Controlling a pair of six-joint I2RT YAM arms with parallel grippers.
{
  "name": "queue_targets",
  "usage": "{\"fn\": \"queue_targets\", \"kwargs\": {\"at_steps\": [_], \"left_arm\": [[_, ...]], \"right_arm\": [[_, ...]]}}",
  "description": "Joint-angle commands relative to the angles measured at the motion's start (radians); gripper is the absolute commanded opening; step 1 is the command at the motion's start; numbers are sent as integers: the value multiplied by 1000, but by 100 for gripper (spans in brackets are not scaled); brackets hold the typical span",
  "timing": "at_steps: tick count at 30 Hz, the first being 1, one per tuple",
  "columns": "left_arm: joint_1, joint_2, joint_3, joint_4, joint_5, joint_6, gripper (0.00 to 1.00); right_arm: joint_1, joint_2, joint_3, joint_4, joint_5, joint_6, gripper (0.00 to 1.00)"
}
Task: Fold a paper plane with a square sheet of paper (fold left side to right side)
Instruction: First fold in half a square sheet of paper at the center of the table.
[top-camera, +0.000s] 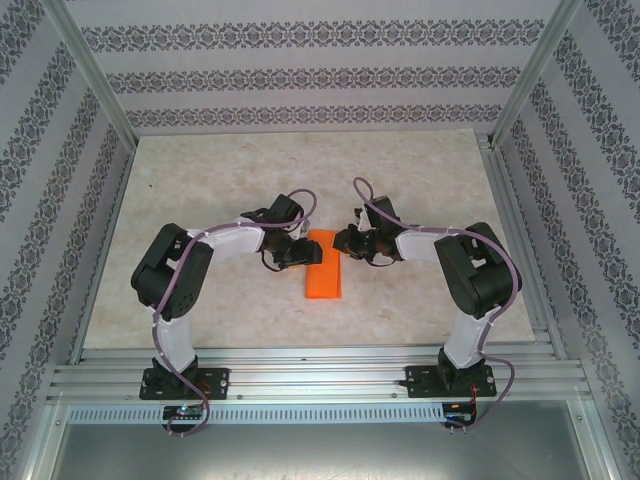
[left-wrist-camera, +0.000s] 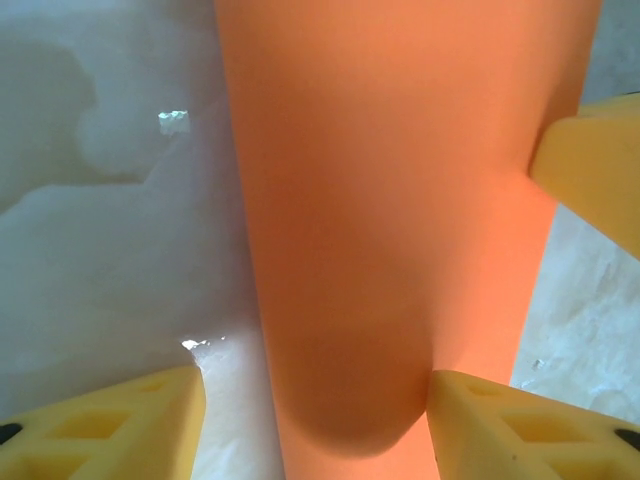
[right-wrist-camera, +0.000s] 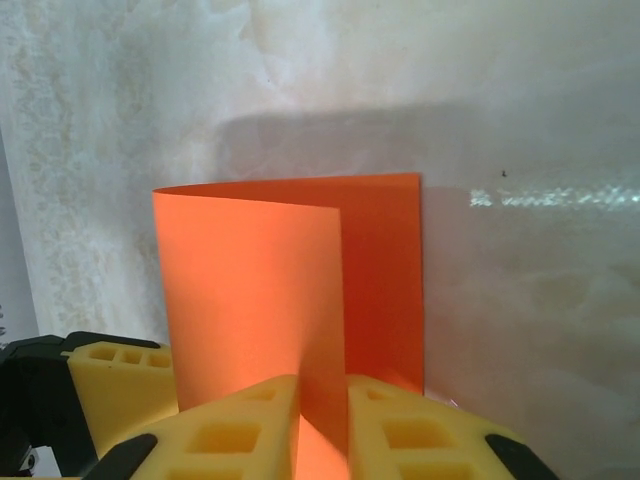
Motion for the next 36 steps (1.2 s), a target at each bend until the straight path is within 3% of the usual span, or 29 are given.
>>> {"fn": "queue_targets", "kwargs": {"at_steps": [1,11,36], "left_arm": [[-20,28,33,-51,-44,16,60],[-28,57,56,-52,-59,7,60],[-44,124,107,-76,-68,4,61]], "right_arm": [[-14,-19,30,-12,17,-29,24],[-39,-99,15,-116,90,-101,39],[-53,-186,-51,-178,120,-133,38]]}}
